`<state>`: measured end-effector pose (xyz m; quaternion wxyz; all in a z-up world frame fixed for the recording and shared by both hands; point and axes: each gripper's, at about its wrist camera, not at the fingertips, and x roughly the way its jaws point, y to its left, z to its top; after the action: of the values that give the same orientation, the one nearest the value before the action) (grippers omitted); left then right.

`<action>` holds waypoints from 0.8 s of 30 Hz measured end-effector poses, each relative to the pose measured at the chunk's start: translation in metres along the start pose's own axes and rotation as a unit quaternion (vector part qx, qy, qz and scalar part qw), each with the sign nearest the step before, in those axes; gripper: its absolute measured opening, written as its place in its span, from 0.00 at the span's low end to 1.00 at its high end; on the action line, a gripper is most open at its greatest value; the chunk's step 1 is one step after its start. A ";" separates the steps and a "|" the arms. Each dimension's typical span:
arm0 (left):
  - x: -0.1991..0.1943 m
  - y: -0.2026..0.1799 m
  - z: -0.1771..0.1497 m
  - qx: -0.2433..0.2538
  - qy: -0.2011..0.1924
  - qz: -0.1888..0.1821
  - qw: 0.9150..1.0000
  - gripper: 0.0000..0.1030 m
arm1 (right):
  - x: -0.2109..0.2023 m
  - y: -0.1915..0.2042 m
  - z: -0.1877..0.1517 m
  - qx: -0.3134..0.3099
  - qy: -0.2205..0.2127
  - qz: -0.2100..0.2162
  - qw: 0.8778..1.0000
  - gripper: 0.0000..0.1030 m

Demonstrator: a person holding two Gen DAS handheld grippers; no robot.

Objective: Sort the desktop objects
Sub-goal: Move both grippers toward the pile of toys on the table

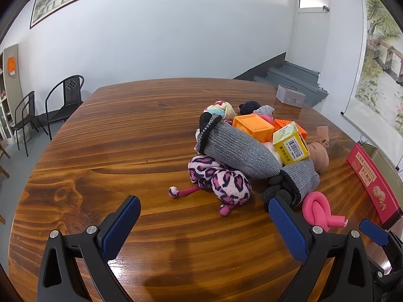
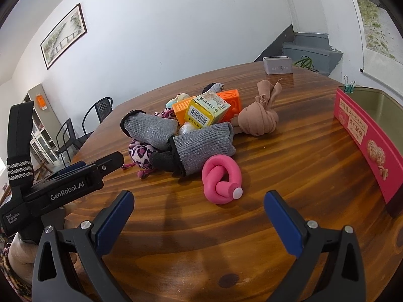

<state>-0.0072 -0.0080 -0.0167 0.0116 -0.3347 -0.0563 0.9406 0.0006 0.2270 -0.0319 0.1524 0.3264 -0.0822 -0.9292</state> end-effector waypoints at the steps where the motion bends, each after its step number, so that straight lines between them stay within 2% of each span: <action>1: 0.000 0.000 0.000 0.000 0.001 0.000 1.000 1.00 | 0.000 0.000 0.000 0.000 0.000 0.000 1.000 1.00; 20: 0.004 0.002 -0.001 -0.002 0.011 0.004 1.000 1.00 | 0.004 -0.004 0.000 0.015 0.013 0.008 1.000 1.00; 24: 0.005 0.005 -0.001 -0.009 0.014 0.005 1.000 1.00 | 0.005 -0.003 0.001 0.005 0.017 -0.010 1.000 1.00</action>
<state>-0.0107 -0.0130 -0.0214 0.0046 -0.3486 -0.0624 0.9352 -0.0046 0.2283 -0.0350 0.1429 0.3436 -0.0812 -0.9246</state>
